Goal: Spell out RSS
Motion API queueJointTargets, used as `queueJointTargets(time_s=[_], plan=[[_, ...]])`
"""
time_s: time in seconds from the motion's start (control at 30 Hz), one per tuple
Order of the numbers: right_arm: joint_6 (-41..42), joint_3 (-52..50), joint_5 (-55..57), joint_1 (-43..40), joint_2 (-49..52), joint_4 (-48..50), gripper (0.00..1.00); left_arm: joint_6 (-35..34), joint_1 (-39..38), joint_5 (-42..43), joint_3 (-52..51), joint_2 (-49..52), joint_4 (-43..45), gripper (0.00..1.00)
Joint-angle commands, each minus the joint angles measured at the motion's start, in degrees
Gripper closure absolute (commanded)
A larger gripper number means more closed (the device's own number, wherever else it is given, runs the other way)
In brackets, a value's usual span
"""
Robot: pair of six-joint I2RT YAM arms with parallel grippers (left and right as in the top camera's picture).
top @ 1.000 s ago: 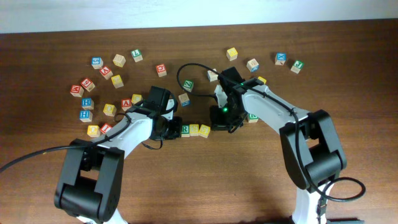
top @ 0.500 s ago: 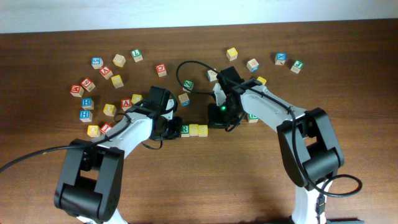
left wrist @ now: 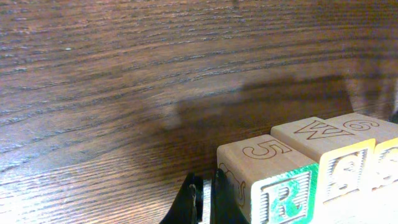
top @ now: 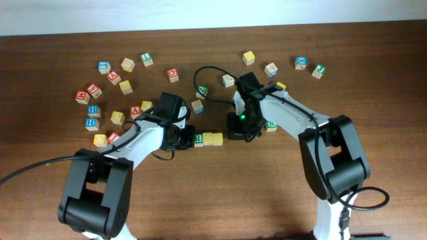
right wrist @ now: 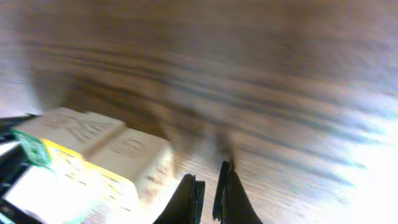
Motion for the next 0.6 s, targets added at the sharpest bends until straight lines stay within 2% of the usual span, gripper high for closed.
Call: queueJointTargets(time_s=[0.0, 0.27, 0.57], plan=[[-0.11, -0.46, 1.66, 0.07, 0.52, -1.44, 0.96, -0.57, -0.07, -0.63, -0.11, 1.07, -0.33, 1.0], [2.51, -0.46, 2.03, 3.89, 0.52, -1.86, 0.96, -0.57, -0.07, -0.59, -0.13, 1.07, -0.37, 1.0], [2.49, -0.46, 2.56, 4.37, 0.52, 0.48, 0.96, -0.57, -0.09, -0.57, -0.13, 1.07, -0.37, 1.0]])
